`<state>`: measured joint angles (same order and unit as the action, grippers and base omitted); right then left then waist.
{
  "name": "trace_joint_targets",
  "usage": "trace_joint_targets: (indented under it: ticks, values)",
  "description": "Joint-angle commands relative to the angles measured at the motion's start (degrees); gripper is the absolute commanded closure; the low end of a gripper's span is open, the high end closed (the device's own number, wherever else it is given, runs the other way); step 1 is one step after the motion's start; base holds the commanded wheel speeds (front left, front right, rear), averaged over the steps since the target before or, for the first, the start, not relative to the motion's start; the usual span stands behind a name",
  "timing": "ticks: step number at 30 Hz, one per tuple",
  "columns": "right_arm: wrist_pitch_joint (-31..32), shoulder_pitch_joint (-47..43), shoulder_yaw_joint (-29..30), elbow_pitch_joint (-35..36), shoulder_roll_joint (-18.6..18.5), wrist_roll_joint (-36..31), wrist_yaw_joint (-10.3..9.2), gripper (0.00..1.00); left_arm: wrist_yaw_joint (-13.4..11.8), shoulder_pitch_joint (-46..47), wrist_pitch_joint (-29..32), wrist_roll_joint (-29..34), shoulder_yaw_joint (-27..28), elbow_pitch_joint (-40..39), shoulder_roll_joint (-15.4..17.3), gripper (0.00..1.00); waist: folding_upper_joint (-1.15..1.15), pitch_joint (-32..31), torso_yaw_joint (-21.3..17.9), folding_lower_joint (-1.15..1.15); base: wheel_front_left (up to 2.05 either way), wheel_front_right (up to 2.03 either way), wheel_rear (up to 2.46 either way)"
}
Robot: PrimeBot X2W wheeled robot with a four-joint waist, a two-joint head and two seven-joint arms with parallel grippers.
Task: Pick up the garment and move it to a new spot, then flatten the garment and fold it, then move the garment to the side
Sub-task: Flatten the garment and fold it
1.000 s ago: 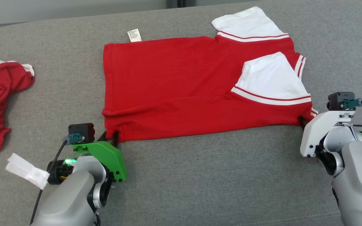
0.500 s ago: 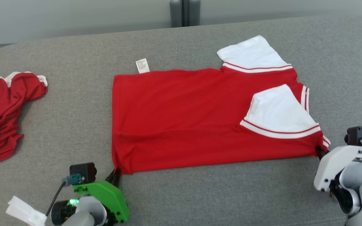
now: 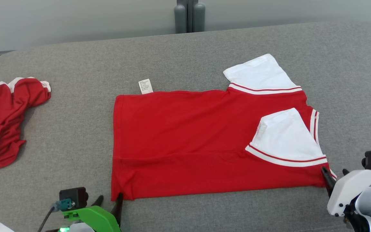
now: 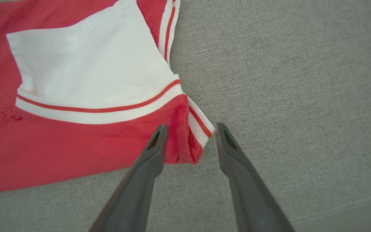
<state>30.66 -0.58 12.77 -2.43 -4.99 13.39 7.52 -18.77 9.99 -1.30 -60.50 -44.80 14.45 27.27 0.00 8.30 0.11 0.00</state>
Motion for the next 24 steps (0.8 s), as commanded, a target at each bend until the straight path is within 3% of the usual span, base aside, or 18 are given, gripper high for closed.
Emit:
trace_joint_targets:
  ticks: [1,10,15,24]
  values:
    - [0.74,1.73,-0.69,1.11,-0.56,-0.21,-0.06,0.0,-0.47,0.23,0.61,-0.4,0.55,-0.74,1.11,0.0,0.0,-0.01,0.0,0.0,0.0,0.0,0.0]
    - [9.45,16.01,-7.38,3.73,-8.58,3.16,-0.06,0.0,0.82,12.61,8.73,-0.66,2.83,-4.66,5.22,0.0,0.0,1.49,0.81,0.0,0.0,0.0,0.0]
    - [12.2,28.21,-13.85,-3.45,-12.62,6.38,-0.05,0.0,2.83,22.51,14.41,-2.99,3.9,1.7,1.98,0.0,0.0,4.31,0.82,0.0,0.0,0.0,0.0]
    - [7.22,49.78,-26.07,-21.47,-13.69,10.79,-0.04,0.0,6.86,37.67,20.03,-1.45,2.45,16.88,-2.6,0.0,0.0,10.64,-0.94,0.0,0.0,0.0,0.0]
